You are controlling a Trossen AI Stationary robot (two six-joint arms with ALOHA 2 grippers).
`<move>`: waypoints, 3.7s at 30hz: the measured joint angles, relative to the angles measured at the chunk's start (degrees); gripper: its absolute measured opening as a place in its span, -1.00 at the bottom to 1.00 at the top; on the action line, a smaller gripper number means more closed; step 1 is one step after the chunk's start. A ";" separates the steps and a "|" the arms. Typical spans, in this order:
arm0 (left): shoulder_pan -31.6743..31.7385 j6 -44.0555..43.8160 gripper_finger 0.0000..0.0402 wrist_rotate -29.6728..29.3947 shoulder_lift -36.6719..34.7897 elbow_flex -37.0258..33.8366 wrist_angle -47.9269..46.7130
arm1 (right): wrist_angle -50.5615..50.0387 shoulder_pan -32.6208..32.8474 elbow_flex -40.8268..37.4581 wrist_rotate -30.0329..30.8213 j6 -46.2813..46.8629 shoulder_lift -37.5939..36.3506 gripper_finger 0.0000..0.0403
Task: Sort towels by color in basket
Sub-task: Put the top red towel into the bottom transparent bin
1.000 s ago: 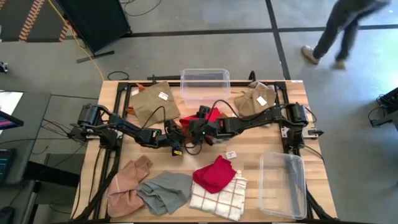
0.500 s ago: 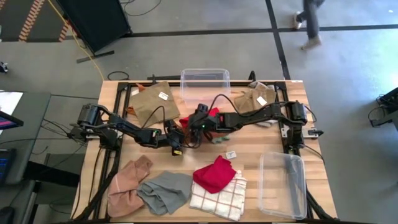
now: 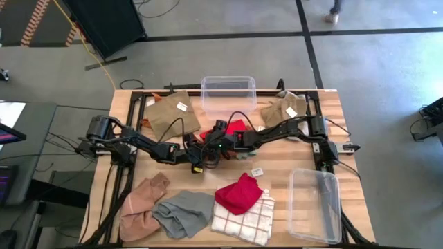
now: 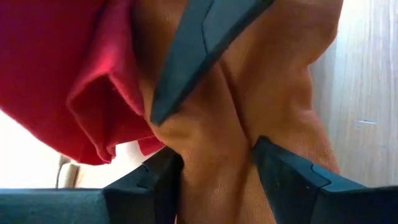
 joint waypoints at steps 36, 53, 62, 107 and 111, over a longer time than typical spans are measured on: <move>-0.02 -0.51 -0.04 -0.04 -0.03 0.00 0.93 | -13.37 -0.63 3.07 5.10 0.01 -12.56 -0.87; -3.49 4.22 -0.04 0.26 -19.10 -0.14 5.33 | -21.24 2.99 3.07 10.16 -0.11 -27.87 -0.86; -4.24 2.40 -0.04 3.04 -19.32 -0.07 1.43 | -20.37 4.95 3.07 11.50 -0.29 -32.53 -0.86; -0.48 1.05 -0.04 6.51 -3.80 0.04 3.55 | -79.92 55.66 12.38 14.47 57.98 -59.16 -0.86; -0.48 0.66 -0.04 6.68 -3.80 0.04 3.56 | -86.91 60.59 12.38 11.59 72.08 -58.68 -0.86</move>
